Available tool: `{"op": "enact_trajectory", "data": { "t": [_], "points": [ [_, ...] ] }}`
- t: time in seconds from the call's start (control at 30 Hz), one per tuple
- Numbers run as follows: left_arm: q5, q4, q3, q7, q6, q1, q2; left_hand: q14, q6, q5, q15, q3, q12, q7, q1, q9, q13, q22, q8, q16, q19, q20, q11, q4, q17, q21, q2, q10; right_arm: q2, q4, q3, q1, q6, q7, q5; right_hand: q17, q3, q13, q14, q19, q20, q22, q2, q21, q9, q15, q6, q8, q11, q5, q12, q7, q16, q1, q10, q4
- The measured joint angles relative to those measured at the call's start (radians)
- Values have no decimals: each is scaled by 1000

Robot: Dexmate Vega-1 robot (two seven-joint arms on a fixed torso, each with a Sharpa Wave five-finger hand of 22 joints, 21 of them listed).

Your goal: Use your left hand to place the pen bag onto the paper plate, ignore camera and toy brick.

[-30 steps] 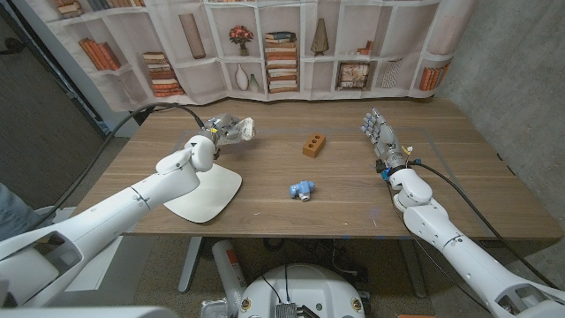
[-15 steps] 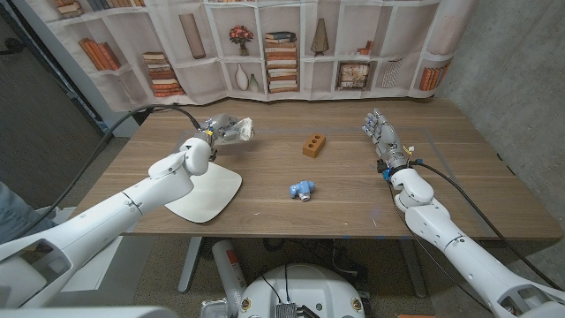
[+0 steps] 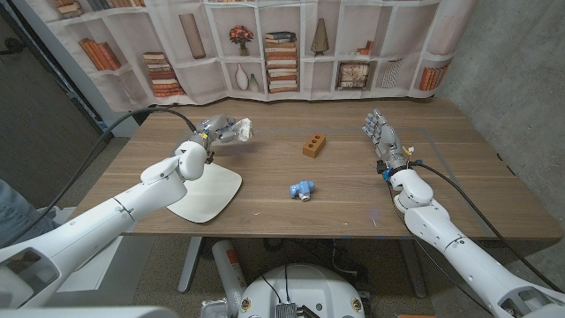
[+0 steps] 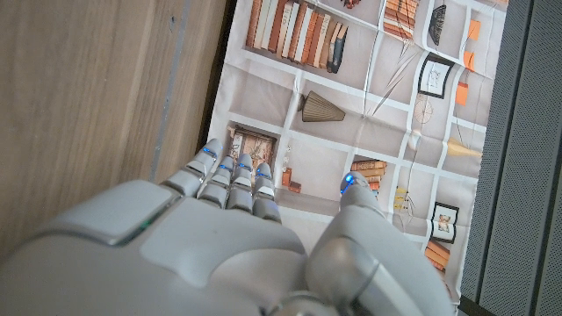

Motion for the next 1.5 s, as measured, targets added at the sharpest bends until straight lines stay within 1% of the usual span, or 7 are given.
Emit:
{"op": "enact_trajectory", "data": {
  "t": [0.67, 0.9, 1.23, 1.27, 1.33, 1.37, 1.5],
  "points": [
    [-18, 0, -39, -8, -100, 41, 32, 0, 0, 0, 0, -4, -4, 0, -4, 0, 4, 0, 0, 0, 0, 0, 0, 4, 5, 4, 4, 0, 1, -9, 3, -6, 4, -20, -9, 0, 0, 0, 0, 4, 4, 0, 0, -8, 0, 0, 0, 0, 0, 0, 0, 0, 0, 0, 0, 0],
    [-19, -3, -48, -19, -125, 54, 43, 9, 5, 0, -2, -4, -4, -5, -9, 0, 4, 0, -8, 0, 0, 0, -5, 4, 9, 4, -1, 5, 1, -11, 3, -6, 4, -29, -15, 0, 0, 0, 0, 4, 4, 0, 0, -8, 0, 0, 0, 0, 0, 0, 0, 0, 0, 0, 0, 0],
    [-27, -25, -70, -18, -146, 85, 61, 9, 9, 0, -2, -4, -4, -2, -9, 0, 4, 0, -8, 0, 0, 0, -5, 4, 9, 7, -2, 5, -5, -23, 3, -10, 4, -32, -19, 0, -3, 0, 0, 3, 4, 0, 0, -14, 0, 0, 0, 0, 0, 0, 0, 0, 0, 0, 0, -3],
    [-28, -36, -80, -17, -147, 100, 68, 9, 9, 0, -2, -4, -4, -2, -9, 0, 4, 0, -8, 0, 0, 0, -5, 4, 9, 7, -2, 5, -6, -24, 4, -10, 1, -33, -21, 0, -3, 0, 0, 3, 4, 0, 0, -14, 0, 0, 0, 0, 0, 0, 0, 0, 0, 0, 0, -3],
    [-28, -36, -80, -14, -150, 100, 68, 9, 9, 0, -2, -4, -5, -2, -9, 0, 8, 0, -8, 0, 0, 0, -5, 4, 10, 7, -2, 5, -7, -26, 3, -11, 1, -33, -21, 0, -3, 0, 0, 3, 4, 0, 0, -14, 0, 0, 0, 0, 0, 0, 0, 0, 0, 0, 0, -3],
    [-28, -46, -90, -12, -151, 115, 75, 9, 9, 0, -2, -4, -5, -2, -9, 0, 9, 0, -8, 0, 0, 0, -5, 4, 12, 7, -2, 5, -8, -27, 3, -12, -3, -34, -22, 0, -3, 0, 0, 3, 4, 0, 0, -14, 0, 0, 0, 0, 0, 0, 0, 0, 0, 0, 0, -3],
    [-29, -57, -100, -5, -156, 130, 83, 9, 11, 0, -2, -4, -5, -4, -9, 0, 9, 0, -8, 0, 0, 0, -5, 4, 14, 7, -2, 5, -9, -30, 3, -12, -8, -34, -24, 0, -3, 0, 0, 4, 4, 0, 0, -18, 0, 0, 0, 0, 0, 0, 0, 0, 0, 0, 0, -3]
  ]
}}
